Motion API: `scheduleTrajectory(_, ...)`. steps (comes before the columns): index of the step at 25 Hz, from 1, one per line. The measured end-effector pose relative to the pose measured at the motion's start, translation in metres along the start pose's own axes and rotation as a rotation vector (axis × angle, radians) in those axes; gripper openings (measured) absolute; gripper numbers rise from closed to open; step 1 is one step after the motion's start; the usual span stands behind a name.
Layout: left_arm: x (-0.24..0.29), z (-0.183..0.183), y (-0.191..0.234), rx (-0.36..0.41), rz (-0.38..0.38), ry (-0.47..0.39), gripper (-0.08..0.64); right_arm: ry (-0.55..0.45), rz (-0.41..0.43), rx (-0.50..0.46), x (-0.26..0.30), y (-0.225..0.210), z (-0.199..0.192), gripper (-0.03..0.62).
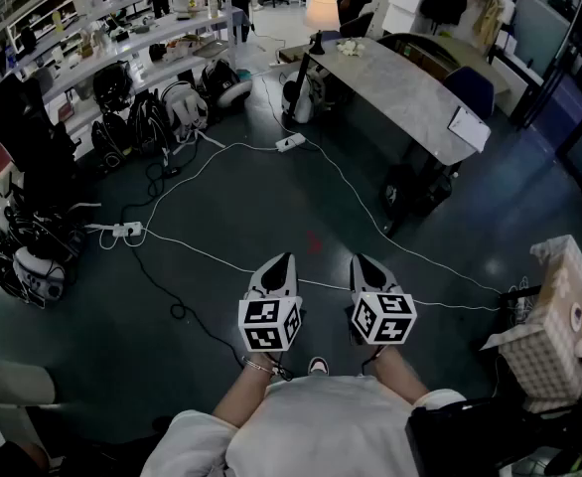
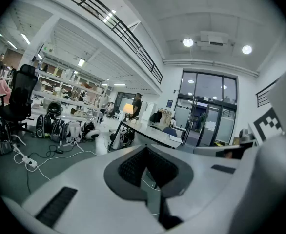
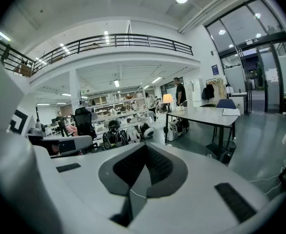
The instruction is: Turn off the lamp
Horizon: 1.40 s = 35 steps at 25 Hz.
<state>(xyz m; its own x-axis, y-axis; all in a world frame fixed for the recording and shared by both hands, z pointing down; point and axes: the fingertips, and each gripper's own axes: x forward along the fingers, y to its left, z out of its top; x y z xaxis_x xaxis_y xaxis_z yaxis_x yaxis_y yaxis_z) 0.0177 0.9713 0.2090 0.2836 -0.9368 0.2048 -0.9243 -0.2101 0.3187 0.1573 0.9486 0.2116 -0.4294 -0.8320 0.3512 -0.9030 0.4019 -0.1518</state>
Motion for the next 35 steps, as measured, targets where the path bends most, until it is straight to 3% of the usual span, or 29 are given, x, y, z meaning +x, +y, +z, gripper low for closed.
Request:
scheduleTrajectory(9, 0.017, 0.007, 0.018, 0.023, -0.005, 0.014, -0.006, -0.012, -0.009, 0.042, 0.024, -0.006, 0.003, -0.002)
scheduleTrajectory(14, 0.020, 0.008, 0.038, 0.052, -0.013, 0.030, -0.006, -0.016, -0.001, 0.116, 0.041, 0.000, -0.005, -0.002)
scheduleTrajectory(20, 0.021, 0.016, 0.076, 0.063, -0.017, 0.031, -0.006, -0.011, -0.051, 0.160, 0.059, 0.000, -0.014, -0.002)
scheduleTrajectory(29, 0.038, 0.016, 0.117, 0.052, 0.034, 0.047, -0.006, 0.037, -0.072, 0.185, 0.091, -0.007, -0.021, -0.002)
scheduleTrajectory(35, 0.077, 0.008, 0.138, -0.013, 0.059, 0.080, -0.006, 0.056, -0.061, 0.183, 0.139, -0.024, -0.012, -0.002)
